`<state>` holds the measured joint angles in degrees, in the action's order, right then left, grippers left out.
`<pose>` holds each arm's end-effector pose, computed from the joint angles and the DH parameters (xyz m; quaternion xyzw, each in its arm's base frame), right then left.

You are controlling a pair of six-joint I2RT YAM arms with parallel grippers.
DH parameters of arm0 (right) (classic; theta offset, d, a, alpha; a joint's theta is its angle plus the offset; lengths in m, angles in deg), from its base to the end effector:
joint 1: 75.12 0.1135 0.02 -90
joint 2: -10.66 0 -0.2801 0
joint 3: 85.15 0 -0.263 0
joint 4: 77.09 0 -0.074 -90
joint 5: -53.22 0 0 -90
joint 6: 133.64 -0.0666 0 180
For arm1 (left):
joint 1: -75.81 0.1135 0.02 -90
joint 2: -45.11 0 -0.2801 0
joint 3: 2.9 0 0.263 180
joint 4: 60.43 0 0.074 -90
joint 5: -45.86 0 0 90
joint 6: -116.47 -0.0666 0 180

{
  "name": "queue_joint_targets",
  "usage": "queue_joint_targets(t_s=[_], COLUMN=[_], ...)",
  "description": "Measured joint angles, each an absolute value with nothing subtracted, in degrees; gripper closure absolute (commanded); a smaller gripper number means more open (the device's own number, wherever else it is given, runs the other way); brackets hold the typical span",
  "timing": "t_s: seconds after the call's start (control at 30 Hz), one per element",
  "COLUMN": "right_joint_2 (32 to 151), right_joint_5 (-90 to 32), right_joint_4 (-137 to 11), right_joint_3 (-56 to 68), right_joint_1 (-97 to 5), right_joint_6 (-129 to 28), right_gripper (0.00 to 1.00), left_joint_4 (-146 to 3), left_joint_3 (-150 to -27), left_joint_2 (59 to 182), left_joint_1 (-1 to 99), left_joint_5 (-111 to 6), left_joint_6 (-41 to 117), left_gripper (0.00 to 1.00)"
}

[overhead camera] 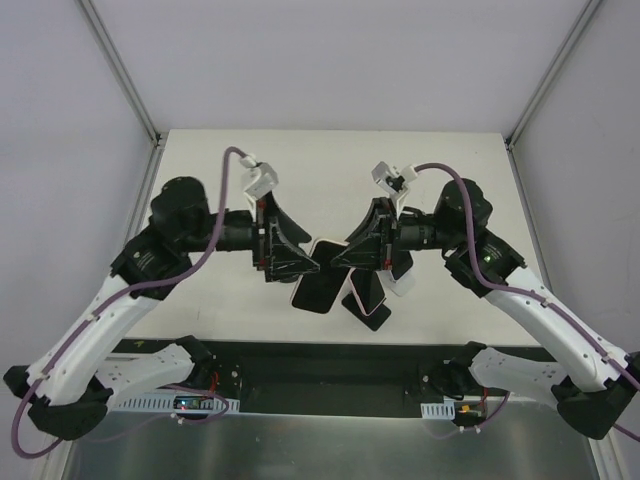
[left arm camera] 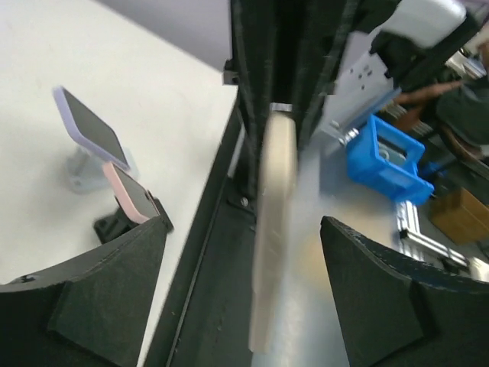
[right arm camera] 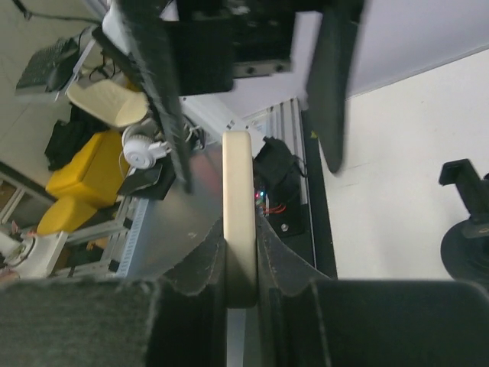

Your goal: Place the phone on the phone stand

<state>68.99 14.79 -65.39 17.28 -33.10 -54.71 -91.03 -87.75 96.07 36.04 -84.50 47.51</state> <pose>0.1401 0.1965 0.4537 -0.4736 0.4847 0.5591 0.4777 0.1157 -0.1524 0.4849 0.3523 0.5950 -0.5497 0.4688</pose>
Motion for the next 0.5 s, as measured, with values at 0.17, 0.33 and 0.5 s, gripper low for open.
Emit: queue_joint_targets(t_s=[0.17, 0.33, 0.5], right_joint_2=[70.8, 72.4, 72.6], right_joint_5=[14.7, 13.7, 13.0], right_joint_4=[-60.9, -57.5, -55.7], right_joint_3=[16.1, 15.4, 14.6], right_joint_1=[-29.2, -27.3, -26.6], right_joint_6=[-51.0, -47.7, -46.9], right_gripper=[0.99, 0.99, 0.89], left_joint_4=[-94.7, -96.6, -96.7], left_joint_3=[-87.7, -87.7, -87.6], left_joint_2=[103.7, 103.4, 102.7], left_joint_1=[36.0, 35.7, 35.3], left_joint_5=[-91.7, -96.8, -98.1], left_joint_6=[46.9, 46.6, 45.9], left_gripper=[0.51, 0.91, 1.00])
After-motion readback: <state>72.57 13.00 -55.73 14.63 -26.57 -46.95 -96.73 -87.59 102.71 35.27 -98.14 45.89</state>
